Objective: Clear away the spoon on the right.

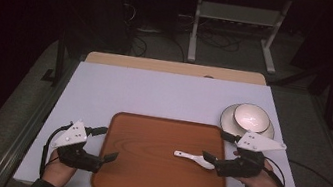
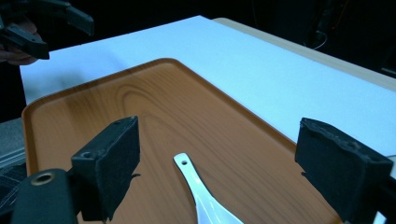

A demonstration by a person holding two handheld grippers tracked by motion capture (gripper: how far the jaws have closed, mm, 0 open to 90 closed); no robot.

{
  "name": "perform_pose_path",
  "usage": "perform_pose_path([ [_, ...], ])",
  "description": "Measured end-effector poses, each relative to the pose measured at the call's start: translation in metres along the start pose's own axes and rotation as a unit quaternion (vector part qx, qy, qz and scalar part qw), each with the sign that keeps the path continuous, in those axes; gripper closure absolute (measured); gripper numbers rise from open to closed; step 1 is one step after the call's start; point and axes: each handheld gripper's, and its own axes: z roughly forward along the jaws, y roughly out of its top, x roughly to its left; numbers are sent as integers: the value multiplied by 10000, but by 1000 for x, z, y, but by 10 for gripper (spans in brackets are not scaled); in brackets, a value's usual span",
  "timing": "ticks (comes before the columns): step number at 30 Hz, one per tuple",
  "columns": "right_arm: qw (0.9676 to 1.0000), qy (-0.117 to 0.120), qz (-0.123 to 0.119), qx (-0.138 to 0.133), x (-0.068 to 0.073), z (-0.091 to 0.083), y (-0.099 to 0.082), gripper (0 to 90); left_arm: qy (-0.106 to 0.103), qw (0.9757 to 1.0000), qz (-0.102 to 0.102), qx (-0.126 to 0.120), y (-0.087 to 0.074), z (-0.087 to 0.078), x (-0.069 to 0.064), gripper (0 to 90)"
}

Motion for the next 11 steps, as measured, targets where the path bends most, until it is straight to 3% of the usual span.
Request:
perform_pose_path([
  [11, 9999, -102, 68, -105, -5, -15, -8, 132, -9, 10000, 14, 27, 0, 1, 0, 128],
])
